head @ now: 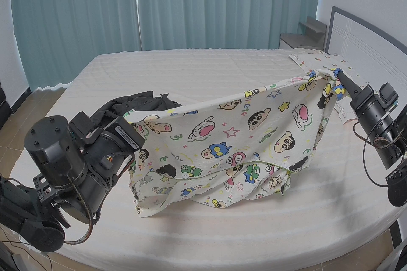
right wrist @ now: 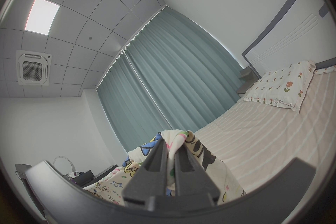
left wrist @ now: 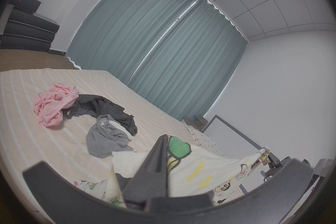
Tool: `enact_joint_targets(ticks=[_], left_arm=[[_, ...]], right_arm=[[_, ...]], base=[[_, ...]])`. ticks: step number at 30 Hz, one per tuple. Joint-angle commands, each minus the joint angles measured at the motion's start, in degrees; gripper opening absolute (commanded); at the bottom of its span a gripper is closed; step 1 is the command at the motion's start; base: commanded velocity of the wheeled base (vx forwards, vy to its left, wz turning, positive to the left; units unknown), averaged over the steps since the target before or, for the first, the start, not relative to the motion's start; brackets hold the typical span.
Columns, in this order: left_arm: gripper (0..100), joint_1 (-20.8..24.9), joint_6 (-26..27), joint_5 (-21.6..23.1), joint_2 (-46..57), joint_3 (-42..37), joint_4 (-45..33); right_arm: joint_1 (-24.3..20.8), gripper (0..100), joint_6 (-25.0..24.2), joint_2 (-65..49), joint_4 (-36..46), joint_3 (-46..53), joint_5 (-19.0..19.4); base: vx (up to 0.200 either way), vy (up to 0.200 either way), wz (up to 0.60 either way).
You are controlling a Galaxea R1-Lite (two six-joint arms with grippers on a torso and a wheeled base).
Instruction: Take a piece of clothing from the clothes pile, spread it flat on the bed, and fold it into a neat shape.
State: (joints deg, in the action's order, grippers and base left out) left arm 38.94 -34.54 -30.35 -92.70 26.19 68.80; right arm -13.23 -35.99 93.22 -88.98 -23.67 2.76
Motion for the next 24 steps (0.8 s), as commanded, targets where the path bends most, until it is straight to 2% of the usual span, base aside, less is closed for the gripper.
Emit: enact_joint_targets(ticks=[1,24], left_arm=[[0,0.0,0.0,-0.1,-0.1,0.0,0.0],[0,0.0,0.2,-0.2,0.1,0.1,0.0]], right_arm=[[0.2,0,0.0,-0.1,-1.0,0.0,0.1],[1.4,0,0.0,-0.1,-1.0,-0.1,0.2]], base=[[0.000,-0.200,0.00],[0.000,-0.200,0.00]])
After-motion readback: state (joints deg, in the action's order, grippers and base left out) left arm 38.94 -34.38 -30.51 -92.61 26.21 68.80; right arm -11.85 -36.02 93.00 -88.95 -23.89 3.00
